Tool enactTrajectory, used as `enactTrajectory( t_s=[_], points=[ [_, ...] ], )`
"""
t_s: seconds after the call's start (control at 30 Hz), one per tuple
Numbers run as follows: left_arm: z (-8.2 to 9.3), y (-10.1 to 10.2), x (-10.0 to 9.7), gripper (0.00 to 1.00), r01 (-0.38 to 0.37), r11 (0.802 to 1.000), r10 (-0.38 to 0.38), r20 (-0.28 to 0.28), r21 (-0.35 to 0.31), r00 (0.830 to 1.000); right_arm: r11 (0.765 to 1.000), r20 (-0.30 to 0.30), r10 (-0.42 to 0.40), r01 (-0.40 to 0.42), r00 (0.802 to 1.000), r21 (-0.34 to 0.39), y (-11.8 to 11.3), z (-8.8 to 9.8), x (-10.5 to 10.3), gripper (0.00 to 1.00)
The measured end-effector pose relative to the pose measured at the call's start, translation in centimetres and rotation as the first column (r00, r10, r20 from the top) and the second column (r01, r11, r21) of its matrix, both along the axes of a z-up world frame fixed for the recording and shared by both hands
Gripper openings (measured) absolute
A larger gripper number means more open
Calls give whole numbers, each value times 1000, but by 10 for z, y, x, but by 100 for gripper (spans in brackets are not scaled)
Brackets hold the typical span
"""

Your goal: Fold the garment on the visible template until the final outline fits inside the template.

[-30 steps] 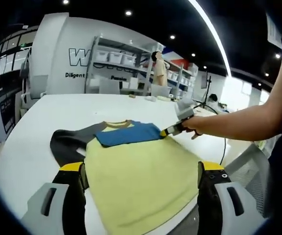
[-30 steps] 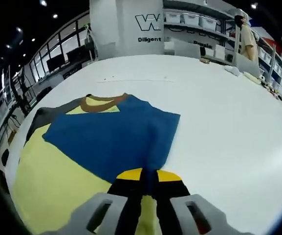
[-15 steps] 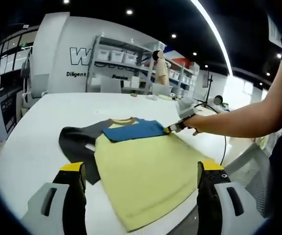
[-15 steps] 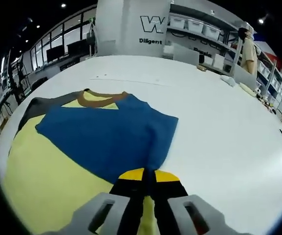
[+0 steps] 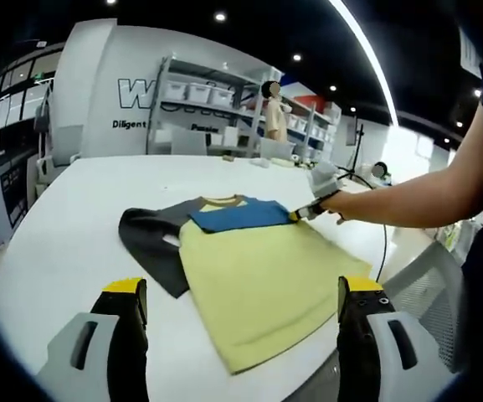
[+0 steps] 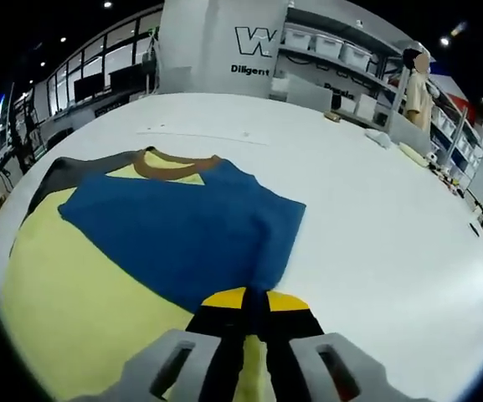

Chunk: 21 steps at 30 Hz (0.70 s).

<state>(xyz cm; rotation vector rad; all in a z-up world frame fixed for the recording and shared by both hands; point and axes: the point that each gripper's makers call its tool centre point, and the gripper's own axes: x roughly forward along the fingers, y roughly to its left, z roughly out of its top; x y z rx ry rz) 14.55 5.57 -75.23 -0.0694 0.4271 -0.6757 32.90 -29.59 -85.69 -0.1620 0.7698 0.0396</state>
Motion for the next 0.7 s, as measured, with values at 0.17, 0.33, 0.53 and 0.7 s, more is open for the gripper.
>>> enactTrajectory(
  t_s=[0.17,0.33,0.53,0.7],
  points=[
    [0,1,0,89,-4,1000,4,1,3,1000,1000,4,1,-1,1000,3,1,1,-2,3],
    [0,1,0,89,0,1000,0,1,7,1000,1000,8,-24,24,1000,13,-4,3,-6,11],
    [-1,0,0,89,4,1000,-4,-1,10,1000,998,53,-53,52,997,23,-8,17,-9,14],
    [-2,0,0,89,6,1000,-6,-4,10,1000,1000,132,-21,18,991,25,6,44,-14,12]
  ],
)
